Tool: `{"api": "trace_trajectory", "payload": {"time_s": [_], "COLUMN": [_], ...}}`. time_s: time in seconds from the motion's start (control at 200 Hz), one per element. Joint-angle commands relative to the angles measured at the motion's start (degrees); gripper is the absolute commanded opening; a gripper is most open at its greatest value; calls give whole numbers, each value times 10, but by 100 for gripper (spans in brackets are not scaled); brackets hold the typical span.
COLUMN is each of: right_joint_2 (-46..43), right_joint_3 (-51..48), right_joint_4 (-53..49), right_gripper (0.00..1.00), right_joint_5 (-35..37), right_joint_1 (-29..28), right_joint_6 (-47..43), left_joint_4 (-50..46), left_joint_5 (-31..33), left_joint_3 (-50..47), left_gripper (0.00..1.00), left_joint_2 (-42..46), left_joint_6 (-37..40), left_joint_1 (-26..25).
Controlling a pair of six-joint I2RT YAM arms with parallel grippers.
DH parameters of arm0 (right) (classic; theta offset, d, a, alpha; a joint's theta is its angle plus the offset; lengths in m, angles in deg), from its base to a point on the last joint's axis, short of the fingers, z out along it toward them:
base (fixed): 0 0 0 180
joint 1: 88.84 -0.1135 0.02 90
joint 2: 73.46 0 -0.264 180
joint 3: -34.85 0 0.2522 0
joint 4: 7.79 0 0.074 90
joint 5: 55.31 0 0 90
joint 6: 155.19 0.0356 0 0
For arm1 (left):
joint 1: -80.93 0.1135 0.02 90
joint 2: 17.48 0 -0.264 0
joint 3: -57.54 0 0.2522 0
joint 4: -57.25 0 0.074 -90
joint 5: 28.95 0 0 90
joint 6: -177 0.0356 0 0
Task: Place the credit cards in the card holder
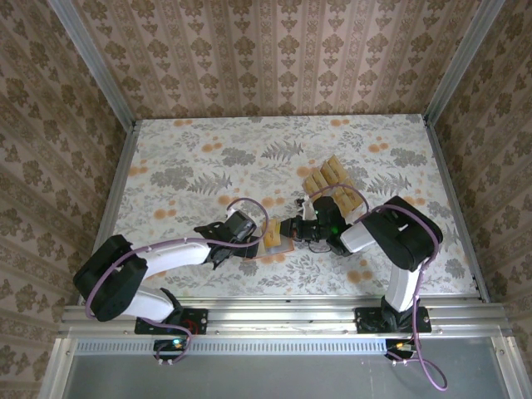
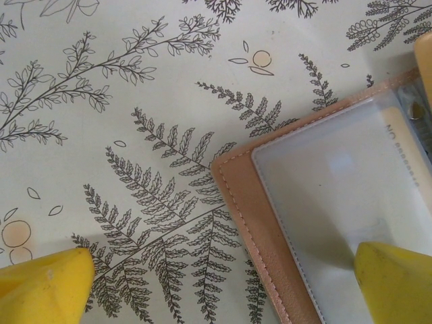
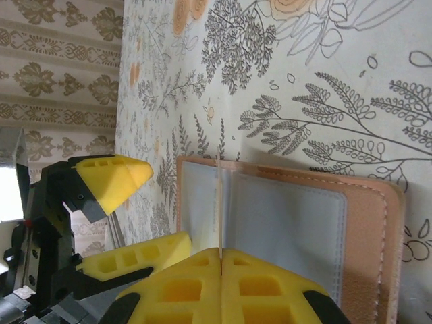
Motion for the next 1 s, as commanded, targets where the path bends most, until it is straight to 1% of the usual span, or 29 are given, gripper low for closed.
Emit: {"api": "trace_trajectory", "payload": {"time_s": [0.0, 0.77, 0.995], "right_joint_2": [16, 43, 40], "right_joint_3": [-8, -9, -17], "right_joint_4": [29, 53, 56], "right_gripper": [0, 0, 0], "right_joint_5": [-16, -46, -50], "right_joint_1": [1, 2, 23], "right_joint_6": [6, 3, -1], "left_joint_4": [-25, -22, -23], "left_joint_5": [13, 12, 13], "left_joint_3": [-10, -11, -10], "left_gripper": [100, 100, 100], "left_joint_2": [7, 5, 6], "left_joint_6": [-6, -7, -6], "left_joint_1": [-4, -5, -6]}}
